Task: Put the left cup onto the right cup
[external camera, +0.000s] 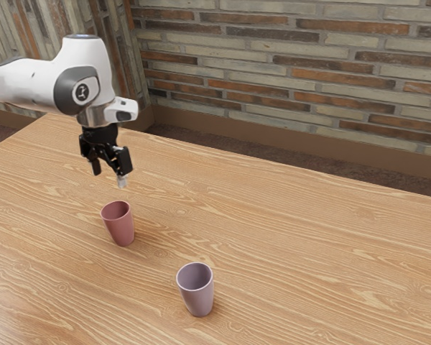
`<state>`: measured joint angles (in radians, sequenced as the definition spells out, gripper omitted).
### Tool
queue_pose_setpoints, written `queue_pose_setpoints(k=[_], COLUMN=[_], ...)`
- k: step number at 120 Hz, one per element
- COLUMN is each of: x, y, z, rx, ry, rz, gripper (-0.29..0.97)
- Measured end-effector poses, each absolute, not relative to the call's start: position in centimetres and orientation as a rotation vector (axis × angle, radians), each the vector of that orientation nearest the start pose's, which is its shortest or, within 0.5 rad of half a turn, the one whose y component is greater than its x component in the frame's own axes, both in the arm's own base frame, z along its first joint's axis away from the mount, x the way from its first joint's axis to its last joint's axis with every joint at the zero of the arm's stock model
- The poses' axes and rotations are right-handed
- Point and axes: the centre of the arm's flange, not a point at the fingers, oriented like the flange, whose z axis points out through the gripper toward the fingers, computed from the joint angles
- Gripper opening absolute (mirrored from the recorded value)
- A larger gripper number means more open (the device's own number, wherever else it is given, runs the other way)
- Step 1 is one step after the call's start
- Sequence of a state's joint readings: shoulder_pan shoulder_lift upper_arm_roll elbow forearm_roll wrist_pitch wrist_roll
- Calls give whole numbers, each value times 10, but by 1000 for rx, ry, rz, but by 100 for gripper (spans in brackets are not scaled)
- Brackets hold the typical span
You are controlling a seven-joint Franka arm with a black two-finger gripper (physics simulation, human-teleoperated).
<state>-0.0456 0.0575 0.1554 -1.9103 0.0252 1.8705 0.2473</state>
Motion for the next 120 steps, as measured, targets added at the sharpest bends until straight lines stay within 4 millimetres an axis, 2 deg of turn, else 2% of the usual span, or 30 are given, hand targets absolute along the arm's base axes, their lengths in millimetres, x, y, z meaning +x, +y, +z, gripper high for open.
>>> queue_pose_setpoints(k=[78, 120], x=[547, 543], y=[112, 123], z=[437, 430], rx=[-3126, -3129], ry=[144, 134], rz=[170, 166], gripper=[68, 68])
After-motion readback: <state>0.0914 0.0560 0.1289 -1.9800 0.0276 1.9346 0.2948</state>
